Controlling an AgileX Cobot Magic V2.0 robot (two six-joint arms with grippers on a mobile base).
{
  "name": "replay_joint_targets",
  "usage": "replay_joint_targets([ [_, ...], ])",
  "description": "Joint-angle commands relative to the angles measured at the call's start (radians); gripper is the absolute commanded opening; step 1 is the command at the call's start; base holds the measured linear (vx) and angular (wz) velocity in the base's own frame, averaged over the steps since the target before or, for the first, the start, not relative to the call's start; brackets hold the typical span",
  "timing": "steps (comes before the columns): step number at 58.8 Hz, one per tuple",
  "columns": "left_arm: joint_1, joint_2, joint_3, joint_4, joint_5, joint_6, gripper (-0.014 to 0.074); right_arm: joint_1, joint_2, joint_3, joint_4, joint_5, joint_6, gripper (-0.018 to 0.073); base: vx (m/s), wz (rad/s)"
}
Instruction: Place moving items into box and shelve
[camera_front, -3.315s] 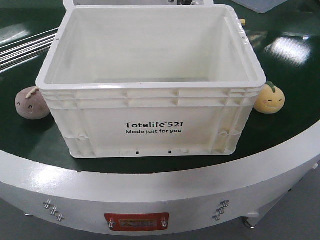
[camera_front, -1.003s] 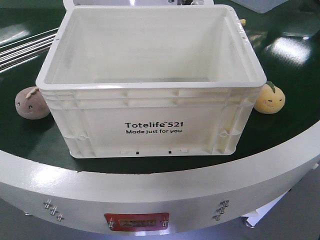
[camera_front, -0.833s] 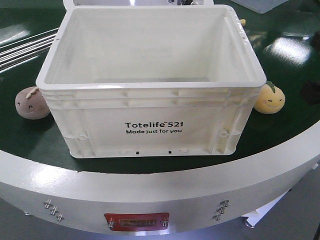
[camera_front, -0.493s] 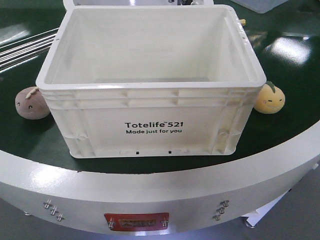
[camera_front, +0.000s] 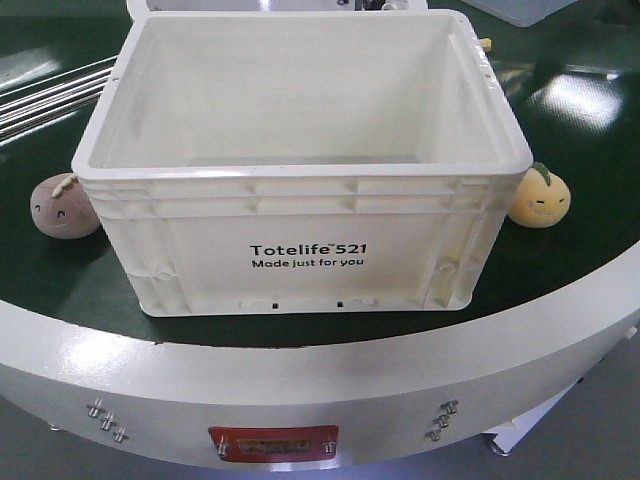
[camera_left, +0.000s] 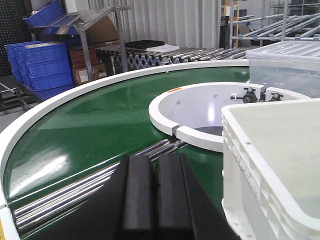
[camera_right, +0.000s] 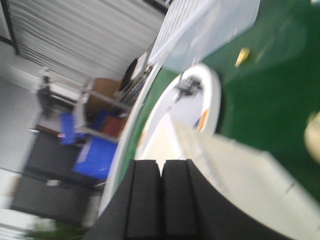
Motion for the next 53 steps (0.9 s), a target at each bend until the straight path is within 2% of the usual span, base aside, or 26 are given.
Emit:
replay_joint_targets([
  [1,-0.005,0.007,-0.036,-0.002,-0.077,-0.003,-0.0012,0.0,0.001,-0.038,0.288,-0.095,0.022,0.0004,0.0,0.0],
  [7,-0.005,0.007,-0.036,-0.002,-0.075,-0.003,-0.0012,0.0,0.001,-0.038,0.73,-0.162,0.022,0.0004,0.0,0.0],
  [11,-0.005,0.007,-0.036,-0.002,-0.074,-0.003,-0.0012,0.0,0.001,-0.038,0.908,-0.256,-0.008,0.0004,0.0,0.0],
  [13,-0.005,0.007,-0.036,-0.002,-0.073,-0.003,-0.0012,0.0,0.001,-0.038,0.94,-0.332,-0.069,0.0004,0.0,0.0],
  [16,-0.005,0.007,-0.036,-0.002,-0.071,-0.003,-0.0012,0.0,0.006,-0.038,0.939,-0.428,-0.194,0.0004,0.0,0.0],
  [20,-0.005,0.007,-0.036,-0.002,-0.071,-0.003,-0.0012,0.0,0.026,-0.038,0.88,-0.56,-0.477,0.0004,0.0,0.0],
  [22,-0.005,0.007,-0.036,-0.002,-0.071,-0.003,-0.0012,0.0,0.034,-0.038,0.809,-0.616,-0.684,0.0005,0.0,0.0],
  [27,-0.005,0.007,-0.036,-0.002,-0.071,-0.003,-0.0012,0.0,0.035,-0.038,0.632,-0.702,-1.111,0.0005,0.0,0.0],
  [28,-0.005,0.007,-0.036,-0.002,-0.071,-0.003,-0.0012,0.0,0.035,-0.038,0.608,-0.706,-1.139,0.0005,0.0,0.0],
  [29,-0.005,0.007,-0.036,-0.002,-0.071,-0.003,-0.0012,0.0,0.035,-0.038,0.579,-0.706,-1.234,0.0005,0.0,0.0],
  [31,-0.005,0.007,-0.036,-0.002,-0.071,-0.003,-0.0012,0.001,0.032,-0.038,0.551,-0.705,-1.308,0.0005,0.0,0.0],
  [45,-0.005,0.007,-0.036,-0.002,-0.071,-0.003,-0.0012,0.001,0.032,-0.038,0.533,-0.526,-1.468,0.0005,0.0,0.0],
  [53,-0.005,0.007,-0.036,-0.002,-0.071,-0.003,-0.0012,0.001,0.032,-0.038,0.529,-0.517,-1.548,0.0005,0.0,0.0],
])
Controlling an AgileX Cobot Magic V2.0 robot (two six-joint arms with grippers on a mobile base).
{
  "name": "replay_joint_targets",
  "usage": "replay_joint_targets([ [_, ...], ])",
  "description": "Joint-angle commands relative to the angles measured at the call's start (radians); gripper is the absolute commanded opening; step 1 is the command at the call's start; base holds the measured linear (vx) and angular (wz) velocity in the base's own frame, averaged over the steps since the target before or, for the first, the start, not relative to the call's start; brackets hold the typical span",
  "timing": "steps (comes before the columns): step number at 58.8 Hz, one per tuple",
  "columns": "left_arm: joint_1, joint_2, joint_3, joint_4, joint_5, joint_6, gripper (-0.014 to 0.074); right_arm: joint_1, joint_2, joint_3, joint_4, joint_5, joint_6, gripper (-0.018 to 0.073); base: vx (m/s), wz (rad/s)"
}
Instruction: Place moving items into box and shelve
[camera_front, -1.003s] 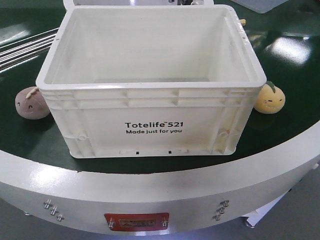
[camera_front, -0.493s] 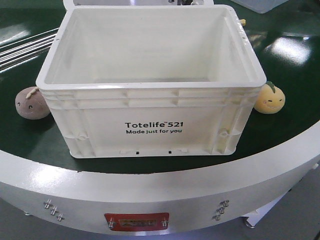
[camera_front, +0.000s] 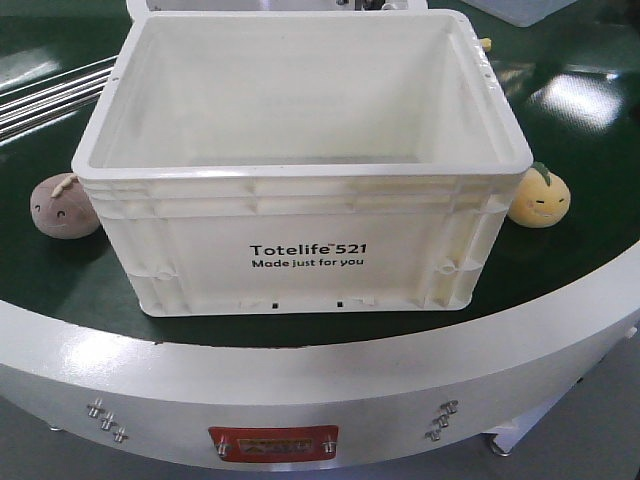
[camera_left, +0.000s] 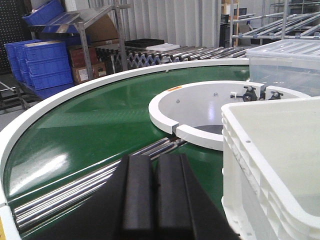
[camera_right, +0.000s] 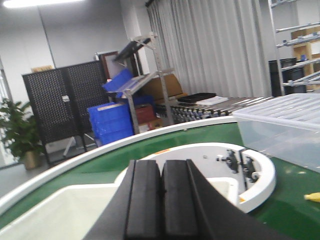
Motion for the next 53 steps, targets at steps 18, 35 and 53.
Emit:
replay_joint_targets([
  [18,-0.004,0.007,-0.036,-0.002,-0.078,-0.003,-0.0012,0.001,-0.003,-0.036,0.0,0.09,-0.465,0.0005,0.0,0.0],
  [35,-0.004,0.008,-0.036,-0.002,-0.054,-0.003,-0.0012,0.001,-0.003,-0.036,0.021,0.259,-0.463,0.0005,0.0,0.0],
  [53,-0.004,0.008,-0.036,0.052,-0.024,-0.003,-0.0012,-0.03,0.004,-0.036,0.057,0.332,-0.343,0.0005,0.0,0.0],
])
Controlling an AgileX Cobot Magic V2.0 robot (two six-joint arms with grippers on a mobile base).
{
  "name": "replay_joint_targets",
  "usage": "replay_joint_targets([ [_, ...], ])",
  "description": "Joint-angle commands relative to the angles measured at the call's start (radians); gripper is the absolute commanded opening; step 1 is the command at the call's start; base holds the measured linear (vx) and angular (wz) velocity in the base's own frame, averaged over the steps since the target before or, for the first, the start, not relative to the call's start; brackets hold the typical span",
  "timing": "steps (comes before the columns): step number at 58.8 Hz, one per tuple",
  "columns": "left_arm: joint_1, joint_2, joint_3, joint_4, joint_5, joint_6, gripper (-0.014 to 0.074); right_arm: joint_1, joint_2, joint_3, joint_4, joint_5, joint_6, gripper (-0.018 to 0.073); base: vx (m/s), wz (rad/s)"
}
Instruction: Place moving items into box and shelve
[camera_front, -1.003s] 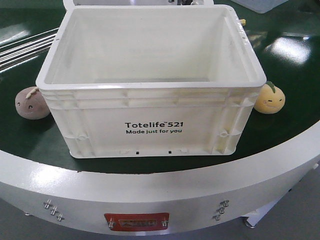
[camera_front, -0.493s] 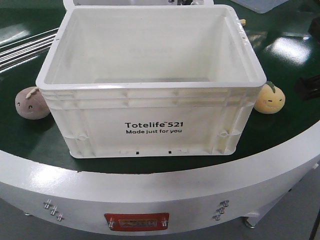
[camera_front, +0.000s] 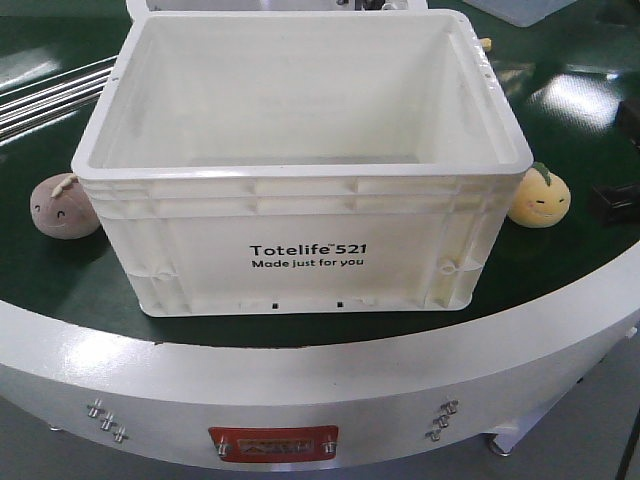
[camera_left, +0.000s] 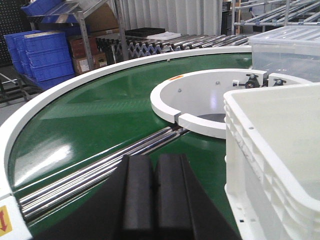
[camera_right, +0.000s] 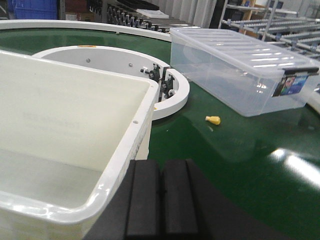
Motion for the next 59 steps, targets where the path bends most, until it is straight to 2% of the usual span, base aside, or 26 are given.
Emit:
replay_joint_targets([
  [1,-0.004,0.008,-0.036,0.03,-0.056,-0.003,-0.0012,-0.035,0.006,-0.036,-0.003,-0.051,0.065,0.0005,0.0,0.0],
  [7,-0.004,0.008,-0.036,0.05,-0.016,-0.006,-0.0012,-0.127,0.01,-0.036,-0.004,-0.032,0.142,0.0005,0.0,0.0],
  [14,-0.004,0.008,-0.036,0.05,0.003,-0.006,-0.0012,-0.2,0.01,-0.036,-0.015,-0.045,0.142,0.0005,0.0,0.0],
  [19,-0.004,0.008,-0.036,0.053,-0.011,-0.003,-0.0012,-0.205,0.01,-0.036,-0.033,-0.061,0.135,0.0006,0.0,0.0],
  [27,-0.004,0.008,-0.036,0.101,-0.029,-0.004,-0.0012,-0.205,0.014,-0.036,-0.059,-0.071,0.135,0.0008,0.0,0.0],
  [37,-0.004,0.008,-0.036,0.101,-0.038,-0.015,-0.0012,-0.205,0.014,-0.036,-0.064,-0.071,0.135,0.001,0.0,0.0],
  [50,-0.004,0.01,-0.036,0.092,-0.137,-0.017,-0.0012,-0.205,0.015,-0.036,-0.064,-0.077,0.135,0.0009,0.0,0.0],
  [59,-0.004,0.033,-0.036,0.093,-0.122,-0.11,-0.0003,-0.205,0.023,-0.036,-0.061,-0.078,0.137,0.0024,0.0,0.0],
])
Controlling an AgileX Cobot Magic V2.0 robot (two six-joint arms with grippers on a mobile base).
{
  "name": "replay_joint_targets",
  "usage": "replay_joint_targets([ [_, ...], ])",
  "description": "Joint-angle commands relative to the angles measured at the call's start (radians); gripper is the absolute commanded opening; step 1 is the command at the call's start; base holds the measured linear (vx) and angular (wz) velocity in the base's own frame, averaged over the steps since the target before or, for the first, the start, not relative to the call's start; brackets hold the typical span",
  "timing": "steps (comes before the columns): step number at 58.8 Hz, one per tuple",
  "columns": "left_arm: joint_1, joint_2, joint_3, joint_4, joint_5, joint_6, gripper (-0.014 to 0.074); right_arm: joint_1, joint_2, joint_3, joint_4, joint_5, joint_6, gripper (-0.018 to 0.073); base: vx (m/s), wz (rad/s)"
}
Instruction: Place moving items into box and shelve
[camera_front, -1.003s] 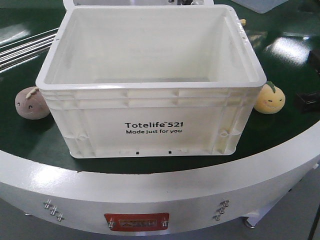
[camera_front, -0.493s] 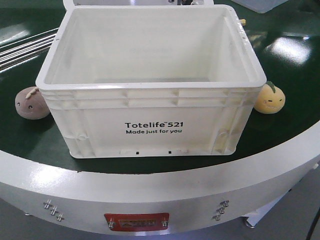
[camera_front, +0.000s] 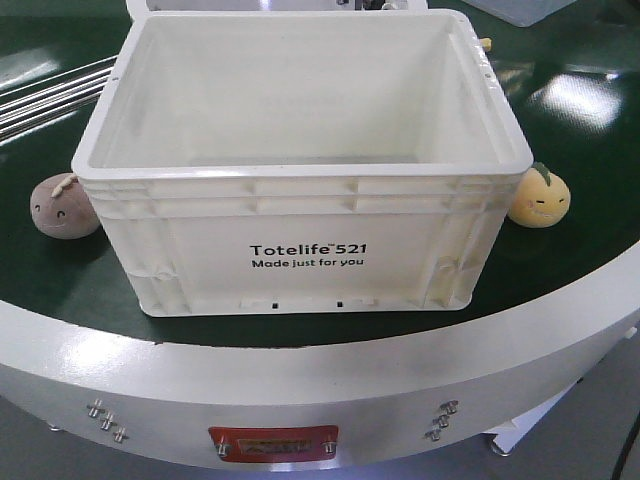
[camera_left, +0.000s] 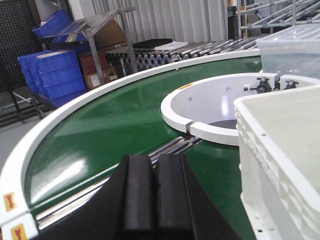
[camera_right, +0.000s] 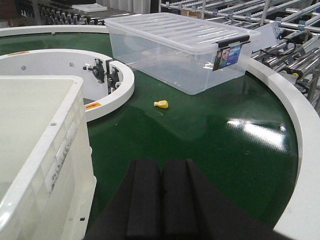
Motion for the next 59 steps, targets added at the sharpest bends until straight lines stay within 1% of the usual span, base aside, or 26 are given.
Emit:
replay_joint_targets([
  [1,-0.004,0.023,-0.036,-0.004,-0.077,-0.056,0.0001,-0.005,0.001,-0.036,-0.015,-0.082,0.0,0.0032,0.0,0.0],
  [7,-0.004,0.05,-0.036,-0.004,-0.077,-0.057,0.0061,-0.005,0.001,-0.036,-0.014,-0.082,0.0,0.0115,0.0,0.0],
  [10,-0.004,0.07,-0.036,-0.004,-0.077,-0.057,0.0108,-0.005,0.001,-0.036,-0.014,-0.082,0.0,0.0195,0.0,0.0],
  [11,-0.004,0.077,-0.036,-0.004,-0.077,-0.057,0.0129,-0.005,0.001,-0.036,-0.014,-0.082,0.0,0.0204,0.0,0.0],
  [12,-0.004,0.082,-0.036,-0.004,-0.077,-0.057,0.0143,-0.005,0.001,-0.036,-0.014,-0.082,0.0,0.0246,0.0,0.0],
  [16,-0.004,0.106,-0.036,-0.004,-0.077,-0.057,0.0225,-0.005,0.001,-0.036,-0.014,-0.081,0.0,0.0362,0.0,0.0],
  [17,-0.004,0.112,-0.036,-0.004,-0.077,-0.057,0.0253,-0.005,0.002,-0.036,-0.014,-0.081,0.0,0.0374,0.0,0.0],
  [21,-0.004,0.132,-0.036,-0.004,-0.078,-0.057,0.034,-0.005,0.008,-0.036,-0.014,-0.08,0.0,0.0506,0.0,0.0],
  [26,-0.004,0.157,-0.036,-0.004,-0.077,-0.057,0.0437,-0.005,0.024,-0.036,-0.015,-0.076,0.0,0.0613,0.0,0.0],
  [29,-0.004,0.172,-0.036,-0.004,-0.072,-0.058,0.0479,-0.005,0.039,-0.036,-0.015,-0.074,0.0,0.0654,0.0,0.0],
  [32,-0.004,0.187,-0.036,-0.004,-0.066,-0.061,0.0507,-0.005,0.053,-0.036,-0.015,-0.074,0.0,0.0673,0.0,0.0],
  [36,-0.004,0.21,-0.036,-0.004,-0.063,-0.074,0.0515,-0.005,0.073,-0.036,-0.01,-0.073,0.004,0.0672,0.0,0.0],
  [43,-0.004,0.263,-0.036,-0.004,-0.065,-0.183,0.0514,-0.005,0.119,-0.04,0.0,-0.061,0.055,0.0656,0.0,0.0],
  [47,-0.004,0.304,-0.036,-0.004,-0.069,-0.217,0.0514,-0.005,0.151,-0.066,0.0,-0.018,0.073,0.0647,0.0,0.0],
  [59,-0.004,0.408,-0.037,-0.004,-0.073,-0.218,0.0492,-0.005,0.263,-0.199,0.02,0.128,0.077,0.0615,0.0,0.0],
])
